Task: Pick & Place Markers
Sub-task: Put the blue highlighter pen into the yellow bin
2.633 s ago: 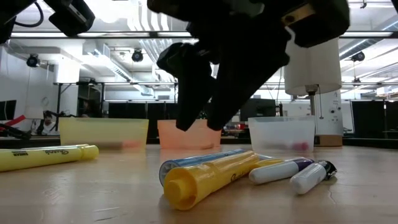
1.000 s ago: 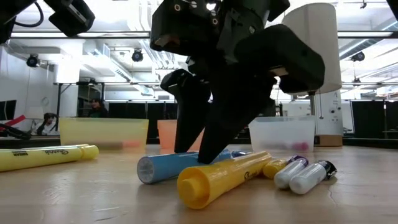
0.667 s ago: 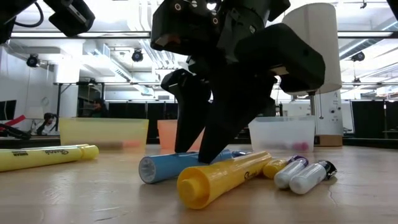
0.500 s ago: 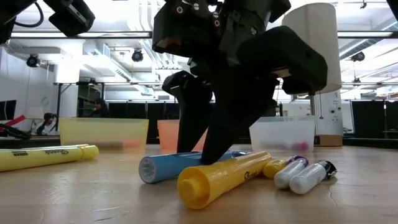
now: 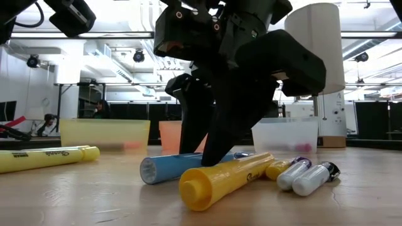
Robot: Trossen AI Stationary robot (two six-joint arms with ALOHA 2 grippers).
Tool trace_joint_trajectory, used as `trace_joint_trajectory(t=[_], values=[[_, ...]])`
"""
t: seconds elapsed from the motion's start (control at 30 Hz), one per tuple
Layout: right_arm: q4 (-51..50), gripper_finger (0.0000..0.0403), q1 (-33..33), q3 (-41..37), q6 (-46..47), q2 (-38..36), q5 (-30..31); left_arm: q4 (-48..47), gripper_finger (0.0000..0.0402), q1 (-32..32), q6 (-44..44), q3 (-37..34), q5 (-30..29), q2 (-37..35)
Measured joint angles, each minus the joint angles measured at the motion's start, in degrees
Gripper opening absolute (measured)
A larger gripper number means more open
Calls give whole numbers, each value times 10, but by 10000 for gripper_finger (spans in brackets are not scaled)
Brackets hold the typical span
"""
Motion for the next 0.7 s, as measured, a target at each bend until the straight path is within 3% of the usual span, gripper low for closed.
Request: trace_joint_trajectory(t=[0.7], values=[[-13, 221, 0, -10, 4, 0, -1, 0, 170, 0, 0, 0, 0, 0]])
